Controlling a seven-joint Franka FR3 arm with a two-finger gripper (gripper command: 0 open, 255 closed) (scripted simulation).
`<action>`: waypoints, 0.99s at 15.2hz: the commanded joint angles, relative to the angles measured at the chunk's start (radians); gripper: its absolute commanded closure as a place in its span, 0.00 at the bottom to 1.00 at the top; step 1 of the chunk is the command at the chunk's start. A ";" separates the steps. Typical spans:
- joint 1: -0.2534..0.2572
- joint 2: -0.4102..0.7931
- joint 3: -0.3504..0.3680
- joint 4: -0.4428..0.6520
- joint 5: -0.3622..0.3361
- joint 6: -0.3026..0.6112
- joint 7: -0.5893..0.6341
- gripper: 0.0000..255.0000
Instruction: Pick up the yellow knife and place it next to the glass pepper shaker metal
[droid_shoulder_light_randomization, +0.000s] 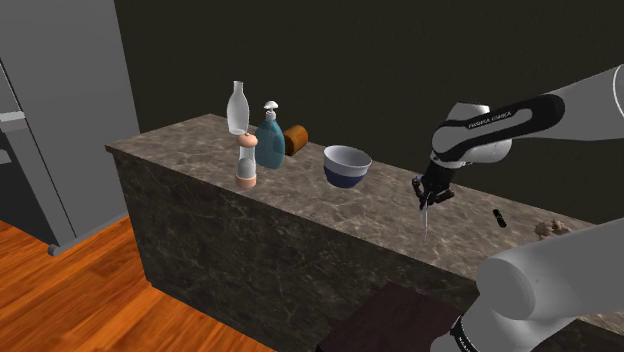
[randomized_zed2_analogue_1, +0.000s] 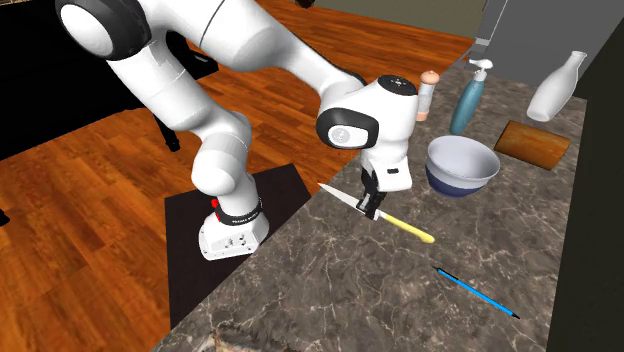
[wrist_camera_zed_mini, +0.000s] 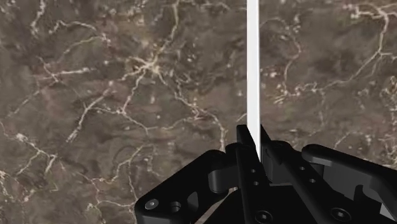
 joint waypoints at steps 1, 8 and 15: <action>-0.001 -0.019 0.003 0.013 0.001 -0.033 0.000 1.00; 0.000 -0.072 0.015 0.074 0.007 -0.146 0.000 1.00; 0.002 -0.108 0.027 0.145 0.014 -0.253 -0.001 1.00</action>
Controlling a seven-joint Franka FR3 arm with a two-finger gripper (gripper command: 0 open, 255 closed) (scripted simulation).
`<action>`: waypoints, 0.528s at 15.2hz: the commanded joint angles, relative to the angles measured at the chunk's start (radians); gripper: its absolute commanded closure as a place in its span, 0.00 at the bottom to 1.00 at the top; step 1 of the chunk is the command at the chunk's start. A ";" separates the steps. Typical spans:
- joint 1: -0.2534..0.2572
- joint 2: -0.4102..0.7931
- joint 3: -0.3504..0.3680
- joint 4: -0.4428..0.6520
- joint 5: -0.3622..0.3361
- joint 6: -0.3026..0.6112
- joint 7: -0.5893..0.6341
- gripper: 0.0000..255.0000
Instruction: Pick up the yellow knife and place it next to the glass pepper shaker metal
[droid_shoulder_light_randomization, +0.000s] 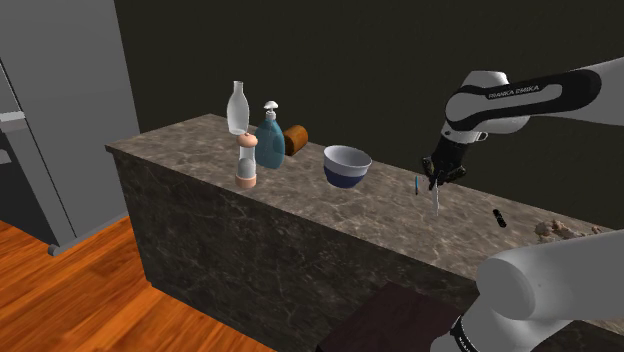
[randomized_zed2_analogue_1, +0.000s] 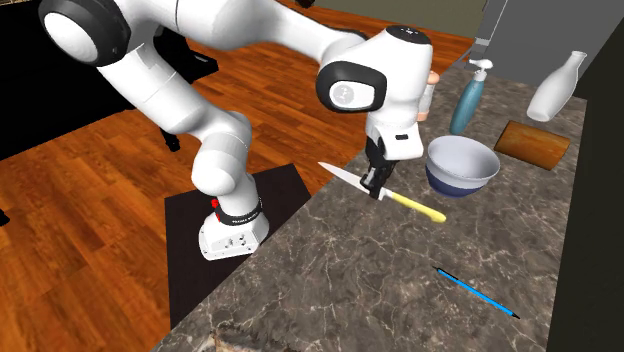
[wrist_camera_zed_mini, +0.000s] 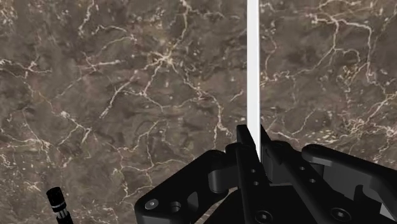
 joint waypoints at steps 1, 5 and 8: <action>0.001 -0.006 0.003 0.023 0.002 -0.029 -0.001 1.00; 0.002 -0.018 0.009 0.068 0.007 -0.087 -0.002 1.00; 0.004 -0.025 0.013 0.104 0.010 -0.129 -0.003 1.00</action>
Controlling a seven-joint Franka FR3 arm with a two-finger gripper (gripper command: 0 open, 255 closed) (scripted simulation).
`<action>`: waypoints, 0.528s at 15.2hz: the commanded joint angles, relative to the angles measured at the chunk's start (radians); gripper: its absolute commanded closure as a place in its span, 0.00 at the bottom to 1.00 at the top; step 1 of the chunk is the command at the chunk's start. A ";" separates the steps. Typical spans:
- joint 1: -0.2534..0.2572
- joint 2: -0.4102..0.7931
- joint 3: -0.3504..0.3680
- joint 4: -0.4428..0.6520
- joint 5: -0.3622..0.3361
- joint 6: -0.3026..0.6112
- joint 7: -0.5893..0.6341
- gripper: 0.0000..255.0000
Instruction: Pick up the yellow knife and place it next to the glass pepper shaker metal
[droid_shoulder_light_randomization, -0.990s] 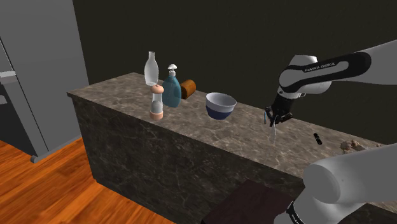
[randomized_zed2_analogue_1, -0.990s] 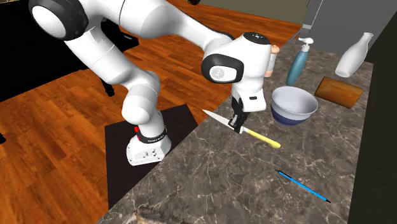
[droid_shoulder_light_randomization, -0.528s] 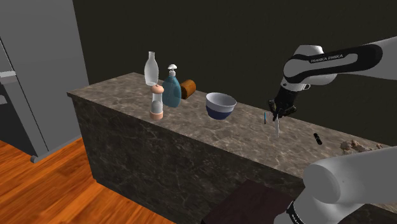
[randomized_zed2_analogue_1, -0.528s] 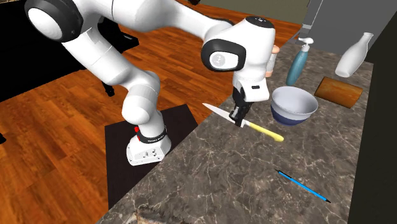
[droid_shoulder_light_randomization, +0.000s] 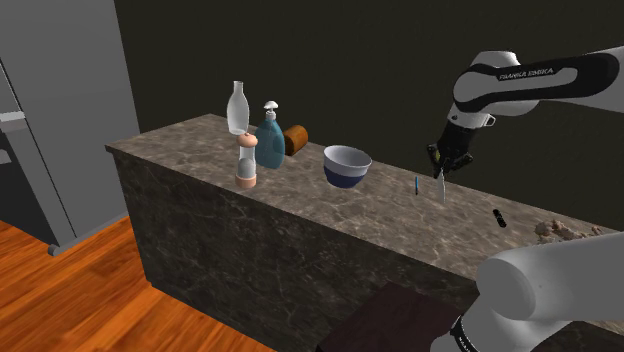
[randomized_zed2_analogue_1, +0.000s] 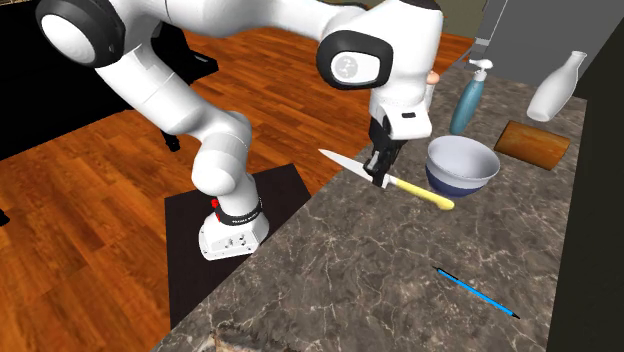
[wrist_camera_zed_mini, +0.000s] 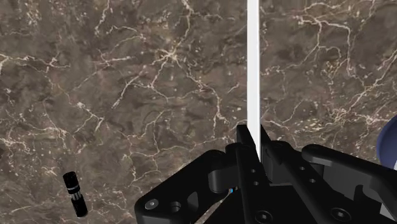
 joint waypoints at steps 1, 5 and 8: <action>0.001 -0.004 0.003 0.022 0.002 -0.026 0.000 1.00; 0.003 -0.008 0.008 0.073 0.007 -0.081 -0.001 1.00; 0.004 -0.008 0.012 0.113 0.010 -0.122 -0.002 1.00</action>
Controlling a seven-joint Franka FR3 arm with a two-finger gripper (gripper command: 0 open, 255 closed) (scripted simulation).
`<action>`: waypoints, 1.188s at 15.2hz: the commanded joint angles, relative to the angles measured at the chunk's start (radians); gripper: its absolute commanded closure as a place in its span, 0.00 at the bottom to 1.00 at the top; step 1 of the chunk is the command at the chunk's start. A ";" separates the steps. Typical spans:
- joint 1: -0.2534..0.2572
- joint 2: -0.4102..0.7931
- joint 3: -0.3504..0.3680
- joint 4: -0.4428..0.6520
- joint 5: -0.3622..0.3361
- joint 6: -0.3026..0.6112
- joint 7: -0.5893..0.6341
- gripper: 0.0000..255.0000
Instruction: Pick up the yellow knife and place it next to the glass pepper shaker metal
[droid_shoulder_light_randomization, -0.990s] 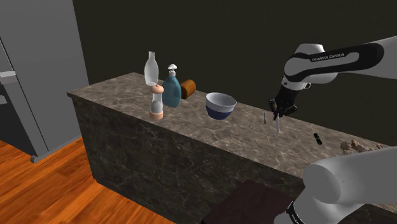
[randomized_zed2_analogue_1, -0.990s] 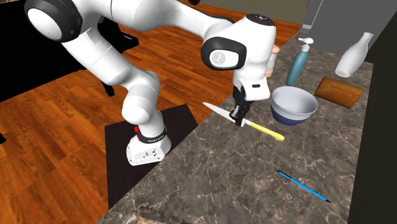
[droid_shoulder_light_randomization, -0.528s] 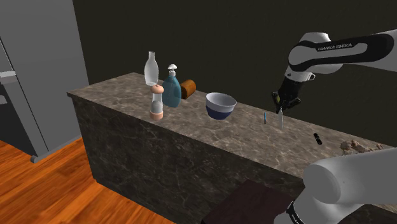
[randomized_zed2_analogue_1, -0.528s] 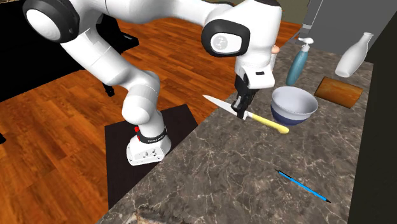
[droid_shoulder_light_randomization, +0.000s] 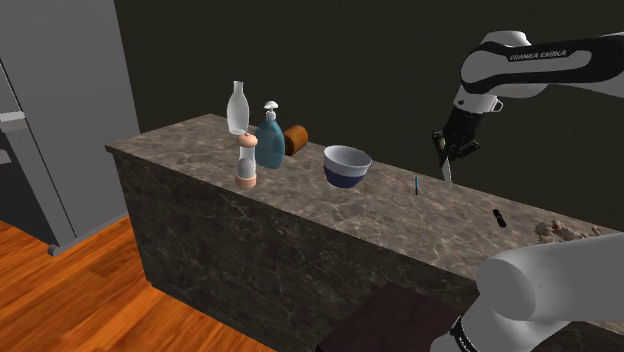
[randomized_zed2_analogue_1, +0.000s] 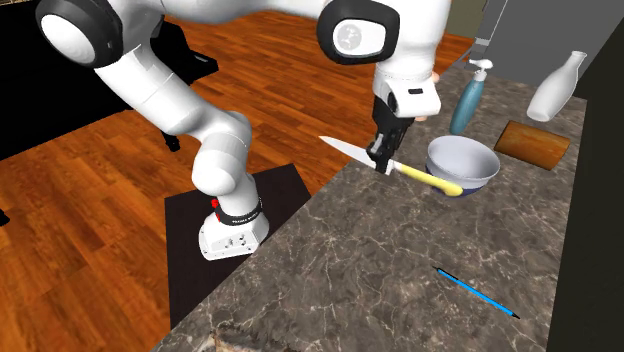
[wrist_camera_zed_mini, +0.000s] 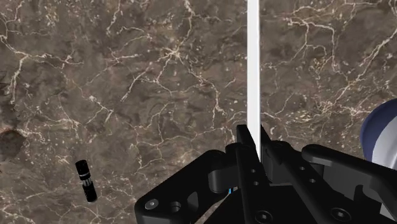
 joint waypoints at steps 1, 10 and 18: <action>0.001 -0.002 0.003 0.028 0.002 -0.030 -0.001 1.00; 0.014 0.028 0.025 0.149 0.020 -0.123 0.015 1.00; 0.080 0.216 0.134 0.293 0.087 -0.087 0.163 1.00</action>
